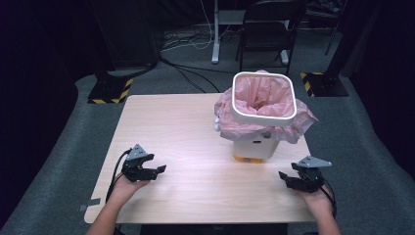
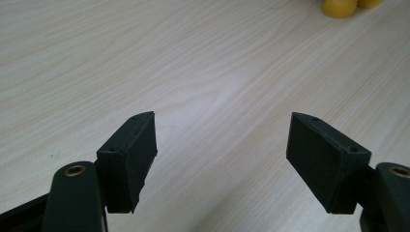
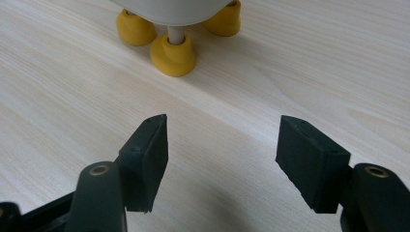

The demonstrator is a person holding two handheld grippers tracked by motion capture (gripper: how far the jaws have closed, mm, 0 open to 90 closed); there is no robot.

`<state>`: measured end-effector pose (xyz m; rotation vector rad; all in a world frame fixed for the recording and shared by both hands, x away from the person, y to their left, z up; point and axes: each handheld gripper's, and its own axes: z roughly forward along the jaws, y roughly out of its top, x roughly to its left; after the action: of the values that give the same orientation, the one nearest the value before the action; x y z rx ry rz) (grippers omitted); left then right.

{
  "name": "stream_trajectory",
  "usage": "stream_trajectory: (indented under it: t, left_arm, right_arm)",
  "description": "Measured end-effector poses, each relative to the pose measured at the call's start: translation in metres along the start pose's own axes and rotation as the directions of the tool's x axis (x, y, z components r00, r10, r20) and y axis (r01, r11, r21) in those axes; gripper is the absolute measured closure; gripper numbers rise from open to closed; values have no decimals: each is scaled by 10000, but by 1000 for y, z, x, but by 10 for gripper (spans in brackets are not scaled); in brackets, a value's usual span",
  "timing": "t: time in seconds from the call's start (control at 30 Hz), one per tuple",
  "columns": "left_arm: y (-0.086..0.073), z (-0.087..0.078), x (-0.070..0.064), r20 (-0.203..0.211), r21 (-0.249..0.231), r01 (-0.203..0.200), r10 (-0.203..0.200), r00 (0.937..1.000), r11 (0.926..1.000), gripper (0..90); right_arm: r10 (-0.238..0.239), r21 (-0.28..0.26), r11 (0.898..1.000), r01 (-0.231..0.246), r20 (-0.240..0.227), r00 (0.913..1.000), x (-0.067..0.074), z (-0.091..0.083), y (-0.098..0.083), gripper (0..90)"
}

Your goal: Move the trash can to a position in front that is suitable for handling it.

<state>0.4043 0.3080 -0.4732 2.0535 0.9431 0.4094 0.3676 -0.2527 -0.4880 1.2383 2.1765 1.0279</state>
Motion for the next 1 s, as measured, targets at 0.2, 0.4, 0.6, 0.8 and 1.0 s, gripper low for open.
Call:
stream_trajectory:
  t: [0.2,0.4,0.6,0.8,1.0]
  left_arm:
    - [8,-2,-4,-62,-199,-84,83,9999,9998,271]
    - [18,-1,-7,17,-310,-73,74,10000,9995,274]
    - [33,-2,-16,341,-545,-154,173,9993,9984,280]
    - [48,-1,-26,657,-776,-235,286,9974,9967,288]
    - [55,0,-28,662,-873,-243,302,9973,9959,297]
  right_arm:
    - [-43,9,10000,43,151,9999,1,-4,2,326]
    - [149,-116,9998,-146,291,9995,0,-12,2,326]
    - [380,-366,9986,-369,296,9988,-3,-19,4,336]
    - [504,-812,9956,-463,487,9975,-3,-27,9,339]
    - [557,-842,9951,-509,562,9969,-3,-30,10,351]
